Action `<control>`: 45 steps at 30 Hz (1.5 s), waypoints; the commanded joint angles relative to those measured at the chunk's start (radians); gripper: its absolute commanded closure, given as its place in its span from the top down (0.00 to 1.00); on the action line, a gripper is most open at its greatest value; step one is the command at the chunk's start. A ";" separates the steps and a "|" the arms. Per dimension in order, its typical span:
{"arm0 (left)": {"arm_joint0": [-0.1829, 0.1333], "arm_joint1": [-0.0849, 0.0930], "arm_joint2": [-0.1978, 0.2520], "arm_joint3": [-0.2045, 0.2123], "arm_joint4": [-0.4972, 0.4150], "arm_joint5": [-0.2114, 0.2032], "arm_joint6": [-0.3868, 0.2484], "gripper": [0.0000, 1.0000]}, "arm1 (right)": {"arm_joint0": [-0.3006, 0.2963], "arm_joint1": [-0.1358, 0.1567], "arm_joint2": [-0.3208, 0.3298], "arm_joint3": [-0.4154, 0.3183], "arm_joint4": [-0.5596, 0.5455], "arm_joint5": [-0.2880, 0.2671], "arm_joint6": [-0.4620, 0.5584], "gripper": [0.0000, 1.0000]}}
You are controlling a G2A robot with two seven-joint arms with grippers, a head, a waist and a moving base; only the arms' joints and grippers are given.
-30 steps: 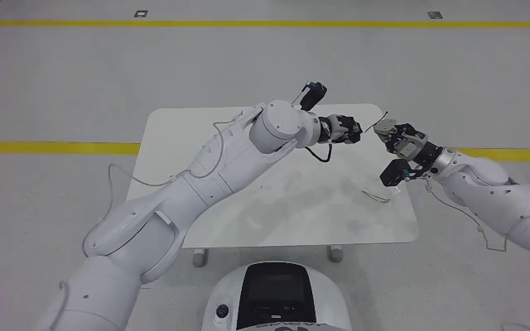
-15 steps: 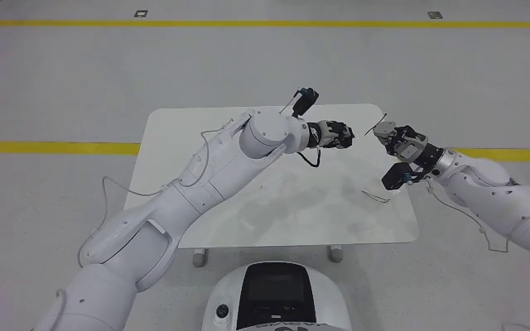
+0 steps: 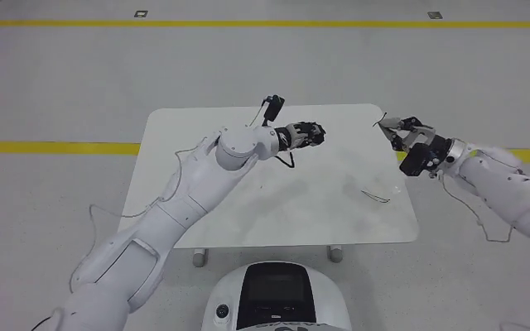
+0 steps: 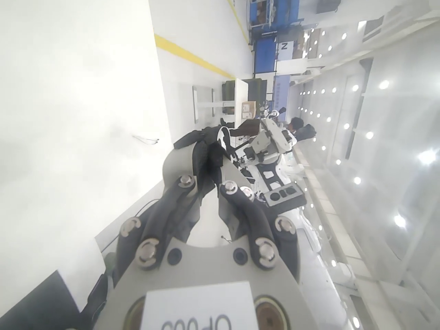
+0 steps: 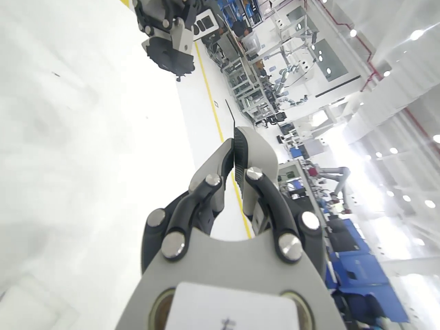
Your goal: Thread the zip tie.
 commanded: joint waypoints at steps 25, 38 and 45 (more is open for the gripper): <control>0.138 0.058 -0.115 -0.199 0.066 0.086 0.016 0.00 | -0.013 -0.088 -0.098 0.033 0.243 -0.199 0.091 0.00; 0.138 0.058 -0.115 -0.199 0.066 0.086 0.016 0.00 | -0.058 -0.062 -0.098 -0.172 0.715 -0.199 0.379 0.00; 0.138 0.058 -0.115 -0.199 0.066 0.086 0.016 0.00 | -0.036 -0.042 -0.098 -0.274 0.999 -0.199 0.616 0.00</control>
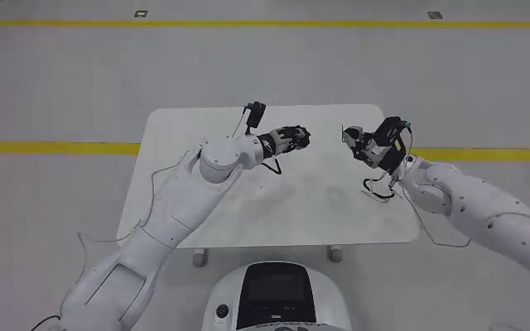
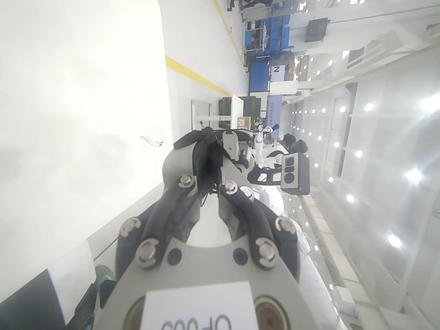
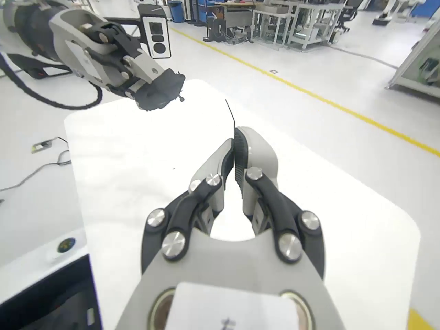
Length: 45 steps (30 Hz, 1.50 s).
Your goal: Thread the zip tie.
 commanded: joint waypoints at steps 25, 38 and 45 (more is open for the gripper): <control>0.000 0.000 0.000 0.000 0.000 0.000 0.000 0.00 | 0.053 0.020 0.000 -0.058 0.339 0.000 0.252 0.00; 0.000 0.000 0.000 0.000 0.000 0.000 0.000 0.00 | 0.034 0.024 0.105 -0.059 0.606 0.000 0.590 0.00; 0.000 0.000 0.000 0.000 0.000 0.000 0.000 0.00 | 0.019 0.018 0.194 -0.024 0.776 0.000 0.853 0.00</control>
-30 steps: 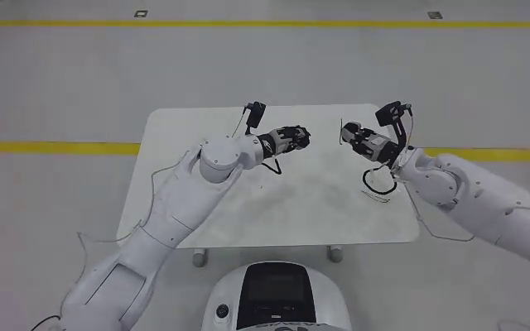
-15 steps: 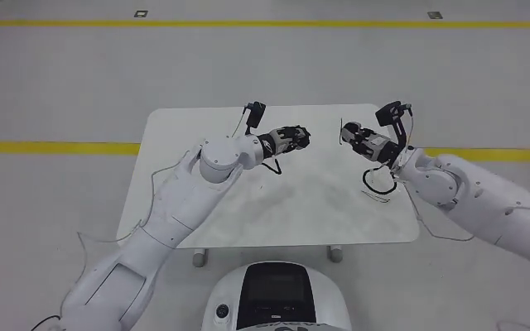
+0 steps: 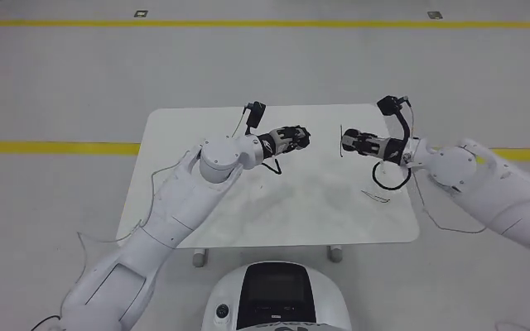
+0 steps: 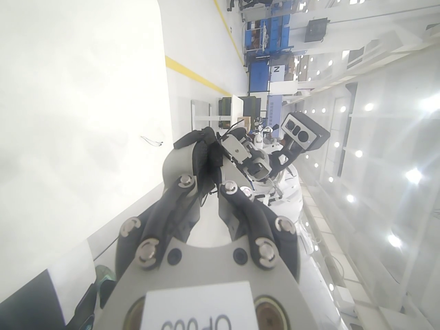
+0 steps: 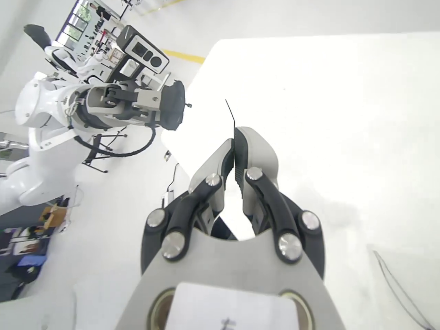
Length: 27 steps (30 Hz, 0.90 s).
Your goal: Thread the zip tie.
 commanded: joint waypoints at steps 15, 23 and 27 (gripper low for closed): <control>0.000 0.000 0.000 0.000 0.000 0.000 0.000 0.00 | -0.045 -0.106 0.156 0.219 0.431 0.000 0.503 0.00; 0.000 0.000 0.000 0.000 0.000 0.000 0.000 0.00 | -0.046 -0.157 0.164 0.309 0.511 0.000 0.600 0.00; 0.000 0.000 0.000 0.000 0.000 0.000 0.000 0.00 | -0.046 -0.157 0.164 0.309 0.511 0.000 0.600 0.00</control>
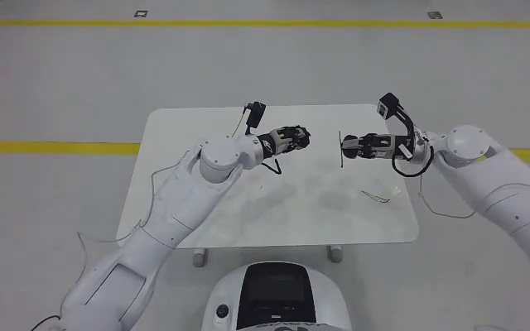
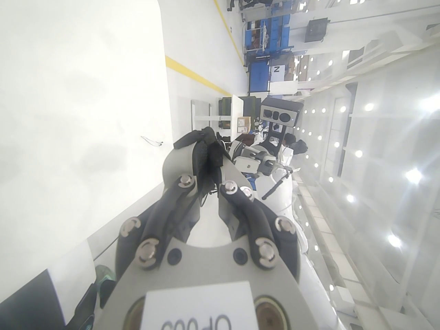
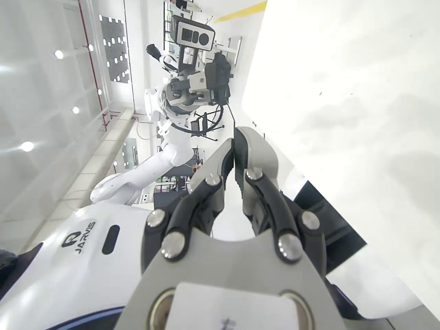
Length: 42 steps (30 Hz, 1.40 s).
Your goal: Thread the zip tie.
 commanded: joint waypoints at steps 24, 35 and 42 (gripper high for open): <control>0.000 0.000 0.000 0.000 0.000 0.000 0.000 0.00 | 0.092 -0.065 0.018 -0.001 -0.192 0.216 0.272 0.00; 0.000 0.000 0.000 0.000 0.000 0.000 0.000 0.00 | 0.111 -0.084 0.009 0.019 -0.193 0.204 0.314 0.00; -0.012 0.024 0.029 -0.001 0.256 -0.109 -0.052 0.00 | 0.093 -0.077 0.020 -0.018 -0.255 0.229 0.307 0.00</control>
